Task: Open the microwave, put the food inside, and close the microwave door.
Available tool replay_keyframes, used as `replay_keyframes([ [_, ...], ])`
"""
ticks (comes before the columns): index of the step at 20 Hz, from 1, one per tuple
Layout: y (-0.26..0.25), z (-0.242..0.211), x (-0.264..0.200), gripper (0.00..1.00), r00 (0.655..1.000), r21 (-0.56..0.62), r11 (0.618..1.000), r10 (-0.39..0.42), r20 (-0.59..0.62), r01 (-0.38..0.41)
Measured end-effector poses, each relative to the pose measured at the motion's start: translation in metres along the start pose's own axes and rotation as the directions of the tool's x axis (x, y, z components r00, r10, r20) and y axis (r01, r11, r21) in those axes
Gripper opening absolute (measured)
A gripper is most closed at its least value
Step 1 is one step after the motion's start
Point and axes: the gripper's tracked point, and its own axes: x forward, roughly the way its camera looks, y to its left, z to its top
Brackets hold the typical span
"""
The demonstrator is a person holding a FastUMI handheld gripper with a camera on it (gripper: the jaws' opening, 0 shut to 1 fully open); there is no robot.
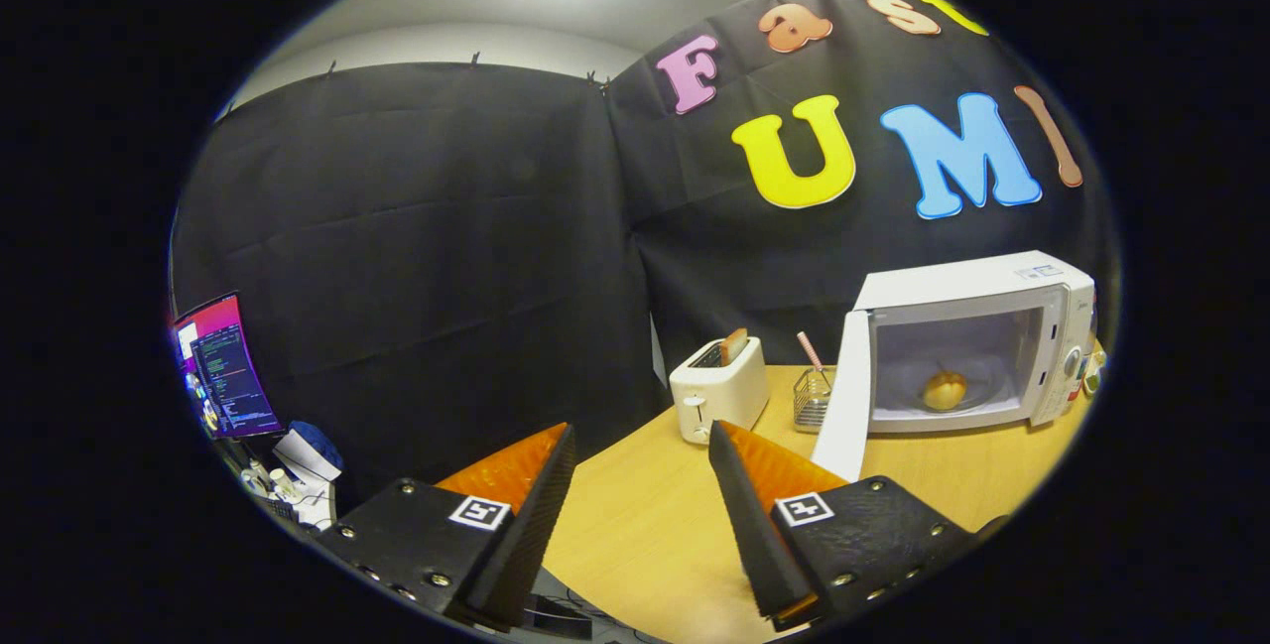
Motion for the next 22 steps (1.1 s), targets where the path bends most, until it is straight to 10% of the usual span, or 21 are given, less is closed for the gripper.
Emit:
replay_keyframes([
  [2, 0.001, -0.020, 0.004, 0.69, 0.999, -0.007, 1.000, -0.003, -0.045, 0.003],
  [4, -0.001, -0.040, 0.006, 0.31, 0.996, -0.016, 1.000, -0.010, -0.091, 0.009],
  [6, -0.007, -0.059, 0.012, 0.28, 0.990, -0.043, 0.999, -0.010, -0.142, 0.004],
  [8, -0.027, -0.068, 0.008, 0.02, 0.983, -0.087, 0.993, -0.087, -0.161, 0.073],
  [22, -0.076, -0.097, -0.007, 0.01, 0.957, -0.053, 0.988, -0.153, -0.245, 0.145],
])
